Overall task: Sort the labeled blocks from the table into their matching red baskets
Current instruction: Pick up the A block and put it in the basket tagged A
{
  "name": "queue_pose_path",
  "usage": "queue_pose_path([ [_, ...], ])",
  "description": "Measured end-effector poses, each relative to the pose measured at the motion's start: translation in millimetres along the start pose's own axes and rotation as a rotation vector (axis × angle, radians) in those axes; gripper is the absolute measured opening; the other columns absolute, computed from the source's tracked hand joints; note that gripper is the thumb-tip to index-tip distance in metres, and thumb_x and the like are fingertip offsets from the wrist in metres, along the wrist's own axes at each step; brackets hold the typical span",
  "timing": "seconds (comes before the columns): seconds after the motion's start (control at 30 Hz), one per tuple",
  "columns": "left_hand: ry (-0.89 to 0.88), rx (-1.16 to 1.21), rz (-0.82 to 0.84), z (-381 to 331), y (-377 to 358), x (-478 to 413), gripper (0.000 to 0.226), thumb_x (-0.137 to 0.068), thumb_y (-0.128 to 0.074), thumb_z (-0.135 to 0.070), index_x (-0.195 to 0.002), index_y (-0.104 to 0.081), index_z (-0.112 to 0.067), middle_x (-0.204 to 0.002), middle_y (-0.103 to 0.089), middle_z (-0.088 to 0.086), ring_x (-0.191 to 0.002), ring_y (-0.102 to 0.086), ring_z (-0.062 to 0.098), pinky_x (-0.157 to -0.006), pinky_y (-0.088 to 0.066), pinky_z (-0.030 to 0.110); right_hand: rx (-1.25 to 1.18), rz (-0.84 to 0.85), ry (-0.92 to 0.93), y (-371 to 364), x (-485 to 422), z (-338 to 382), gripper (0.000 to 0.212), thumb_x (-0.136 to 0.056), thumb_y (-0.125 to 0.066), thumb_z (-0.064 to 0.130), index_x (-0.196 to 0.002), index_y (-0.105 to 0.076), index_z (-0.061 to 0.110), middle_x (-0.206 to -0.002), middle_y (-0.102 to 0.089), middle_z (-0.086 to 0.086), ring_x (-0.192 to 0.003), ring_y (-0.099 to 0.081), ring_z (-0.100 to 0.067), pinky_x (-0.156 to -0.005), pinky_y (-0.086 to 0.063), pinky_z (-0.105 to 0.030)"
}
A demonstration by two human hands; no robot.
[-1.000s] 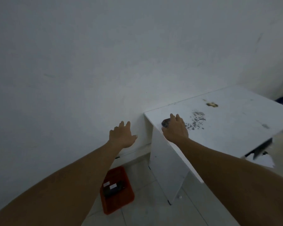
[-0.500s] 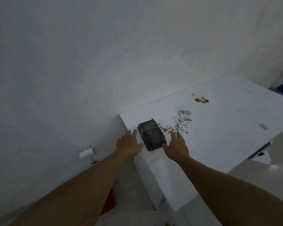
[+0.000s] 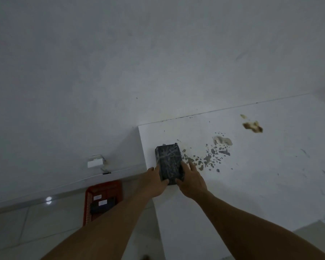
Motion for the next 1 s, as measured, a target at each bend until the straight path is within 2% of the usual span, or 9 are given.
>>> queue_pose_path([
  [0.17, 0.017, 0.178, 0.039, -1, -12, -8, 0.076, -0.086, -0.060, -0.046, -0.151, -0.030, -0.022, -0.134, -0.056, 0.013, -0.117, -0.058, 0.029, -0.097, -0.051, 0.043, 0.043, 0.035, 0.027, -1, -12, -1, 0.079, -0.091, -0.060, 0.041, -0.155, -0.016, 0.028, -0.165, -0.005, -0.010, -0.145, -0.028, -0.032, -0.110, -0.038, -0.045],
  [0.3, 0.070, 0.297, 0.016, -1, -20, -14, 0.073, -0.088, -0.062, -0.041, -0.152, -0.028, -0.025, -0.141, -0.055, 0.008, -0.121, -0.057, 0.024, -0.096, -0.048, 0.031, 0.044, 0.102, 0.099, -7, -16, -5, 0.080, -0.092, -0.060, 0.041, -0.156, -0.016, 0.024, -0.162, -0.017, -0.013, -0.140, -0.036, -0.033, -0.106, -0.040, -0.043],
  [0.4, 0.095, 0.296, 0.001, -2, -25, -16, 0.068, -0.096, -0.053, -0.034, -0.154, -0.022, -0.023, -0.148, -0.048, 0.010, -0.129, -0.051, 0.026, -0.102, -0.043, 0.031, 0.001, 0.129, 0.169, -15, -14, -7, 0.085, -0.091, -0.062, 0.039, -0.157, -0.009, 0.023, -0.155, -0.033, -0.015, -0.130, -0.047, -0.033, -0.099, -0.044, -0.039],
  [0.53, 0.156, 0.386, -0.026, -10, -29, -16, 0.065, -0.102, -0.041, -0.032, -0.157, -0.009, -0.023, -0.156, -0.034, 0.017, -0.137, -0.042, 0.031, -0.113, -0.037, 0.036, -0.074, 0.070, 0.194, -16, -11, -12, 0.090, -0.089, -0.066, 0.038, -0.156, -0.010, 0.022, -0.150, -0.040, -0.015, -0.125, -0.051, -0.030, -0.096, -0.046, -0.036],
  [0.6, 0.168, 0.498, -0.081, -15, -26, -16, 0.060, -0.102, -0.042, -0.030, -0.156, -0.017, -0.023, -0.156, -0.034, 0.015, -0.137, -0.041, 0.029, -0.114, -0.036, 0.036, -0.117, 0.060, 0.190, -14, -12, -13, 0.091, -0.087, -0.068, 0.038, -0.156, -0.011, 0.021, -0.148, -0.043, -0.014, -0.125, -0.051, -0.029, -0.097, -0.046, -0.036],
  [0.67, 0.202, 0.614, -0.178, -18, -20, -15, 0.055, -0.099, -0.050, -0.026, -0.151, -0.032, -0.017, -0.149, -0.044, 0.010, -0.129, -0.049, 0.024, -0.104, -0.041, 0.029, -0.158, 0.052, 0.188, -11, -14, -14, 0.092, -0.086, -0.069, 0.037, -0.156, -0.012, 0.021, -0.145, -0.046, -0.015, -0.123, -0.053, -0.029, -0.097, -0.046, -0.036],
  [0.73, 0.266, 0.681, -0.271, -19, -12, -15, 0.052, -0.095, -0.057, -0.028, -0.143, -0.041, -0.014, -0.140, -0.053, 0.010, -0.117, -0.055, 0.023, -0.096, -0.046, 0.029, -0.186, 0.030, 0.208, -5, -15, -12, 0.093, -0.084, -0.071, 0.038, -0.156, -0.014, 0.022, -0.142, -0.047, -0.014, -0.122, -0.053, -0.029, -0.097, -0.046, -0.036],
  [0.9, 0.279, 0.792, -0.271, -41, 14, -20, 0.055, -0.090, -0.061, -0.037, -0.140, -0.048, -0.017, -0.136, -0.058, 0.007, -0.116, -0.059, 0.026, -0.102, -0.049, 0.044, -0.166, -0.075, 0.258, 19, -17, -2, 0.098, -0.078, -0.075, 0.045, -0.155, -0.018, 0.026, -0.151, -0.031, -0.012, -0.133, -0.041, -0.030, -0.102, -0.046, -0.041],
  [1.0, 0.259, 0.843, -0.294, -57, 31, -23, 0.057, -0.084, -0.066, -0.045, -0.133, -0.057, -0.016, -0.127, -0.064, 0.008, -0.110, -0.063, 0.024, -0.100, -0.051, 0.044, -0.055, -0.256, 0.320, 47, -17, 6, 0.084, -0.079, -0.075, 0.041, -0.148, -0.033, 0.022, -0.156, -0.027, -0.011, -0.138, -0.033, -0.032, -0.102, -0.047, -0.046],
])
Point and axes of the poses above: each hand's wrist, its own x-axis away from the middle knuckle, its own y-axis out of the back of the hand, z = x × y, the point moved 5 cm from there along -x, towards the middle knuckle
